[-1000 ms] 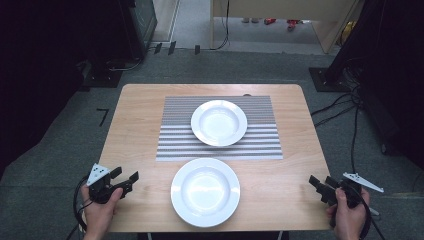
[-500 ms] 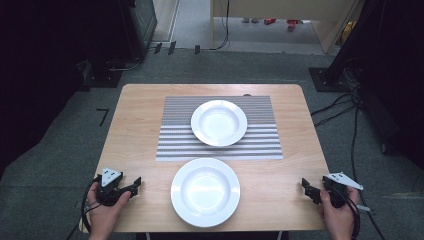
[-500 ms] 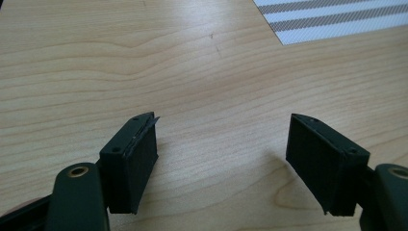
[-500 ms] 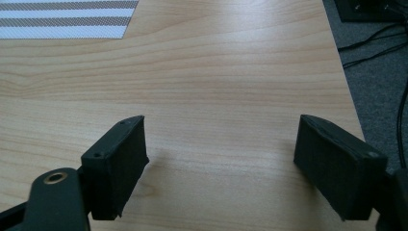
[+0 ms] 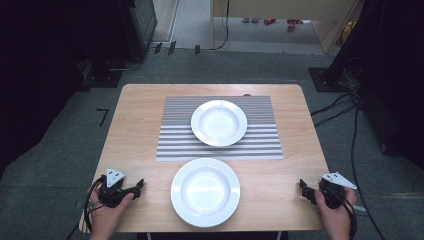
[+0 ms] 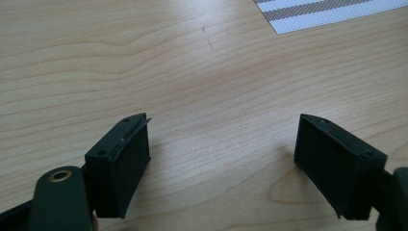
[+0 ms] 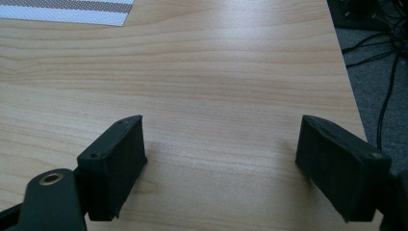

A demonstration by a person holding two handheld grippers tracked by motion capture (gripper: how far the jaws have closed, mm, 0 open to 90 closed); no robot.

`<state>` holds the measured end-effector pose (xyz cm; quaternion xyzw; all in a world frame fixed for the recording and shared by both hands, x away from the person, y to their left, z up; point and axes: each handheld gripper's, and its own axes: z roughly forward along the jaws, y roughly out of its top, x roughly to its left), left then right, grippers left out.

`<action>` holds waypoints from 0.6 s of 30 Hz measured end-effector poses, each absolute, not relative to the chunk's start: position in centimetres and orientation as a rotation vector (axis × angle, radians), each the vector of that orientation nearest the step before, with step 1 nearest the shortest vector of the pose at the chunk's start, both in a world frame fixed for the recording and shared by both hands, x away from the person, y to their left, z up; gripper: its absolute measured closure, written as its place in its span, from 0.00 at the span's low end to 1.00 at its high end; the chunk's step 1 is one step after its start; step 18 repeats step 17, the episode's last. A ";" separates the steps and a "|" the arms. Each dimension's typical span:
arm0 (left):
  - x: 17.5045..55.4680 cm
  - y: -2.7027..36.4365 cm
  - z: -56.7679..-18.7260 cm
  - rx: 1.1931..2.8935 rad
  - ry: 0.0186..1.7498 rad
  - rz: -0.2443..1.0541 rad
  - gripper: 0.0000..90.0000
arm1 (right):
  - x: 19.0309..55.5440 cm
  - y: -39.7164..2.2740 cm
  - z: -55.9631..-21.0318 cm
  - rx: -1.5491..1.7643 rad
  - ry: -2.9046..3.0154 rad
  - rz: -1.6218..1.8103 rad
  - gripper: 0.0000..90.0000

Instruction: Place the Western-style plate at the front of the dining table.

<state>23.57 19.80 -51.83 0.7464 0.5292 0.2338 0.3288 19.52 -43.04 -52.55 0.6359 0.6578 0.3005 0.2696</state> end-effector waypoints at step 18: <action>23.6 19.8 -51.8 1.965 1.371 0.604 0.20 | 19.6 -43.0 -52.6 1.723 1.775 0.803 0.15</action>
